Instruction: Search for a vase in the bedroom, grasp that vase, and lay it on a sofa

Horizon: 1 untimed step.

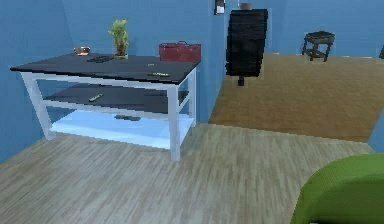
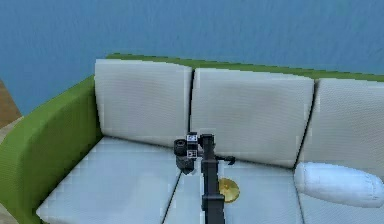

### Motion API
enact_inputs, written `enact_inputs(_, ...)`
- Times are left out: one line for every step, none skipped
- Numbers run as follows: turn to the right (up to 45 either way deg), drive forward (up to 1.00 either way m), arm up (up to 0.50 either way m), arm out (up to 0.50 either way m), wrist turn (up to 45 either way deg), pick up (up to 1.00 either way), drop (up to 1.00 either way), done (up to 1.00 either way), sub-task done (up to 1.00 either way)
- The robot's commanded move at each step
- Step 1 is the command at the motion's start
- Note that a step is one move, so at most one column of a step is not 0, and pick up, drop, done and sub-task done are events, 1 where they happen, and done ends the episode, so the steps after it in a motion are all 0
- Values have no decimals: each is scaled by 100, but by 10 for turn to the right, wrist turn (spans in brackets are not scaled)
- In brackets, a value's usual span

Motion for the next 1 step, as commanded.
enact_inputs(0, 0, 0, 0, 0, 0, 0, 100, 0)
